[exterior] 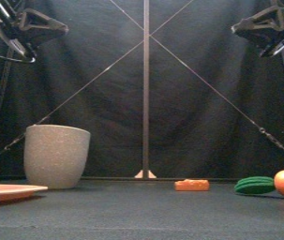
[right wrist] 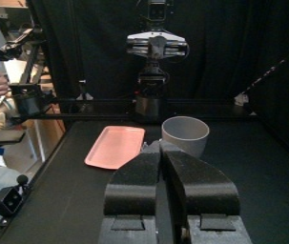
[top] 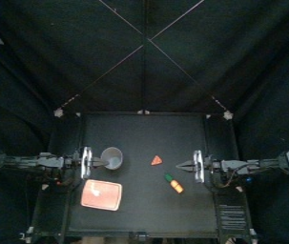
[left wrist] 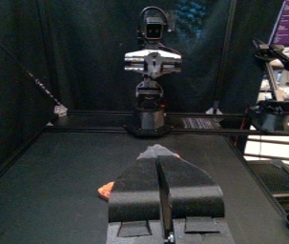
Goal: Pick the pie then place it in the grey bowl
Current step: Pick the pie
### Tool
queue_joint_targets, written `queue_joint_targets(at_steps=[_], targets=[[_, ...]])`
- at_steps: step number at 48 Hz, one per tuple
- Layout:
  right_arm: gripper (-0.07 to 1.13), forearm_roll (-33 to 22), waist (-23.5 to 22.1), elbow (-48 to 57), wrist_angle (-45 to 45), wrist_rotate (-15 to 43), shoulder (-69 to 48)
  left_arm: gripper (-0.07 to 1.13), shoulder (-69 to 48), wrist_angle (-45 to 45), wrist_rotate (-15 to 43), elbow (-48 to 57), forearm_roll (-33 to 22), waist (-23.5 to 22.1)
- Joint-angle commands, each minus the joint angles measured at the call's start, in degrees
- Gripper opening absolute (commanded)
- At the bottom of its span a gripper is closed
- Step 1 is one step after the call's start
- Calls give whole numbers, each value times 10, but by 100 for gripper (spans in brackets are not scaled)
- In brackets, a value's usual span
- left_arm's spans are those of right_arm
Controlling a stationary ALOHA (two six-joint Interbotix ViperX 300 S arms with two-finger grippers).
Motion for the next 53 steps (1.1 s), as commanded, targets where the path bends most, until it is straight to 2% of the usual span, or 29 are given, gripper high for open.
queue_joint_targets(at_steps=[1,12,17,23,31,34,41,45,49,53], targets=[[-4,-3,-35,-9,-1,2,21,-3,21,-5,-2,-14,-1,11],[2,-4,-143,-62,0,6,138,-2,48,-16,0,-31,0,33],[12,-5,-185,-98,9,0,204,-2,54,-17,0,-32,0,43],[41,-24,-211,-129,15,2,261,-2,54,-18,0,-33,0,51],[98,-17,-229,-163,-9,7,317,-2,54,-18,0,-33,0,55],[110,-3,-232,-169,-32,6,334,-2,54,-18,0,-33,1,58],[104,33,-239,-173,-74,7,375,-2,54,-18,0,-32,1,64],[102,53,-236,-181,-60,5,395,-2,54,-18,0,-32,1,67],[102,45,-221,-207,4,0,410,-2,54,-18,1,-32,1,71],[102,4,-204,-250,137,-1,423,-2,54,-18,1,-31,2,77]])
